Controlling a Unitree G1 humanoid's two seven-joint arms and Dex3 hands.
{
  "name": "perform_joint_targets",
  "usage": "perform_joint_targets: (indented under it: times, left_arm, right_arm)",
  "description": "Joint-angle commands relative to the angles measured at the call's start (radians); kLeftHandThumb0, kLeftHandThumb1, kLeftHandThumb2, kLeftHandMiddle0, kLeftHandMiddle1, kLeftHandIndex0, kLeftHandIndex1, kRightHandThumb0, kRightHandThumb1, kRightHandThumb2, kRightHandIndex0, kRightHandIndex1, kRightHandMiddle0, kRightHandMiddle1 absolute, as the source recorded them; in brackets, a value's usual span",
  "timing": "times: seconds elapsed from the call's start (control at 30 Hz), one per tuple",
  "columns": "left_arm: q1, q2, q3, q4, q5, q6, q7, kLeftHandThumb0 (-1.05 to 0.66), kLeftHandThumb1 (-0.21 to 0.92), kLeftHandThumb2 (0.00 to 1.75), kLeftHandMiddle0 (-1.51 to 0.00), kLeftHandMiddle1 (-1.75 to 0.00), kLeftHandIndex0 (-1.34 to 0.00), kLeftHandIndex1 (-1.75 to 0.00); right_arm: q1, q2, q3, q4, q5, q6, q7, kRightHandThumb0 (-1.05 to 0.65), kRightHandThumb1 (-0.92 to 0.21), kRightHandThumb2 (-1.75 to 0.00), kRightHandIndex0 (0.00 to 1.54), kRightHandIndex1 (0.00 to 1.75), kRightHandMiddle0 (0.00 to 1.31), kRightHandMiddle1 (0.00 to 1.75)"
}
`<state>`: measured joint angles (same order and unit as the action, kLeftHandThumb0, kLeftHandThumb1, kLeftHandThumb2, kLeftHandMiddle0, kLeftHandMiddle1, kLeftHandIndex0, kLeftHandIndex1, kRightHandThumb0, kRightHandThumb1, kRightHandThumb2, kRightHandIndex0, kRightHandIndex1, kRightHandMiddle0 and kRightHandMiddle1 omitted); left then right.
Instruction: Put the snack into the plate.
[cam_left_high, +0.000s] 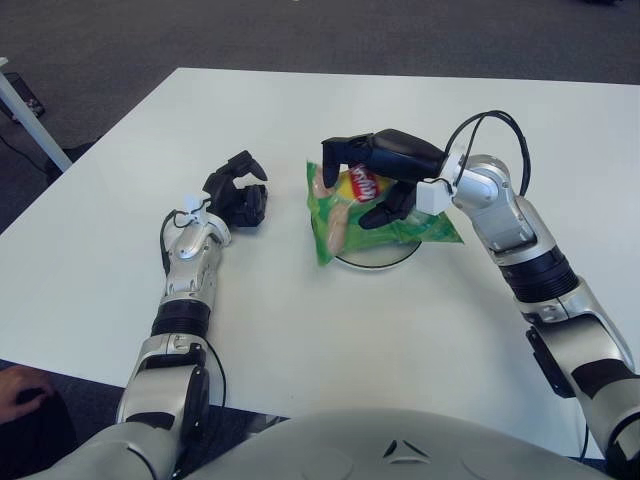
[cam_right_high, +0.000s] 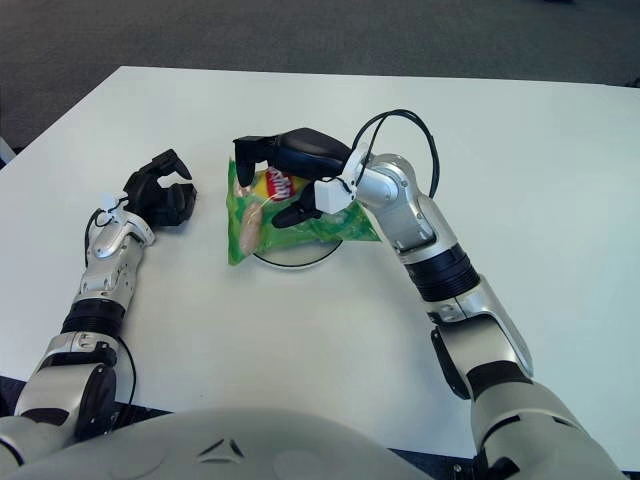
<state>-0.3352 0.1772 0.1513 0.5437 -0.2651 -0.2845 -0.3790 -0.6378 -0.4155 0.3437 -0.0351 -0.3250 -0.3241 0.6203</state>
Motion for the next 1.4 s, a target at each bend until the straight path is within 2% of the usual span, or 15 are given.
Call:
perform_joint_targets:
  times: [0.0, 0.07, 0.33, 0.43, 0.67, 0.97, 1.13, 1.23, 1.37]
  left_arm:
    - [0.107, -0.054, -0.014, 0.058, 0.008, 0.041, 0.006, -0.48, 0.31, 1.32, -1.33, -1.75, -0.62, -1.75]
    - [0.108, -0.054, -0.014, 0.056, 0.008, 0.044, 0.008, -0.48, 0.31, 1.32, -1.33, -1.75, -0.62, -1.75]
    - [0.11, -0.057, -0.009, 0.052, 0.002, 0.052, 0.007, -0.49, 0.3, 1.34, -1.32, -1.75, -0.63, -1.75]
    - [0.111, -0.057, -0.009, 0.049, 0.002, 0.053, 0.005, -0.49, 0.3, 1.34, -1.32, -1.75, -0.63, -1.75]
    - [0.111, -0.056, -0.009, 0.048, 0.002, 0.053, -0.001, -0.49, 0.3, 1.34, -1.32, -1.75, -0.63, -1.75]
    - [0.108, -0.059, -0.008, 0.057, 0.002, 0.045, -0.001, -0.49, 0.3, 1.34, -1.33, -1.75, -0.63, -1.75]
    - [0.112, -0.06, -0.01, 0.051, 0.006, 0.041, 0.005, -0.48, 0.3, 1.33, -1.33, -1.75, -0.62, -1.75]
    - [0.114, -0.06, -0.01, 0.048, 0.007, 0.042, 0.006, -0.48, 0.31, 1.33, -1.33, -1.75, -0.62, -1.75]
    - [0.114, -0.059, -0.01, 0.049, 0.01, 0.036, 0.007, -0.48, 0.31, 1.33, -1.33, -1.75, -0.62, -1.75]
  right_arm:
    - [-0.021, -0.015, 0.005, 0.016, 0.022, -0.038, 0.024, -0.49, -0.35, -0.95, 0.1, 0.74, 0.0, 0.76]
    - [-0.029, -0.025, 0.008, 0.028, 0.028, -0.062, 0.043, -0.53, -0.37, -0.92, 0.08, 0.63, 0.0, 0.68]
    - [-0.055, -0.044, 0.008, 0.069, 0.042, -0.124, 0.087, -0.71, -0.49, -0.78, 0.01, 0.2, 0.0, 0.12]
    - [-0.059, -0.047, 0.004, 0.081, 0.039, -0.14, 0.085, -0.75, -0.51, -0.75, 0.0, 0.1, 0.0, 0.04]
    - [-0.061, -0.051, -0.007, 0.101, 0.016, -0.188, 0.051, -0.82, -0.55, -0.67, 0.0, 0.01, 0.0, 0.0]
    - [-0.061, -0.052, -0.027, 0.111, 0.031, -0.184, 0.042, -0.84, -0.59, -0.6, 0.0, 0.0, 0.0, 0.0]
    - [-0.072, -0.07, -0.063, 0.107, 0.05, -0.177, 0.042, -0.86, -0.6, -0.6, 0.01, 0.01, 0.0, 0.0]
    - [-0.08, -0.087, -0.096, 0.153, 0.075, -0.211, 0.032, -0.86, -0.61, -0.6, 0.03, 0.01, 0.0, 0.0]
    - [-0.078, -0.09, -0.112, 0.14, 0.027, -0.188, -0.001, -0.85, -0.62, -0.6, 0.04, 0.02, 0.0, 0.0]
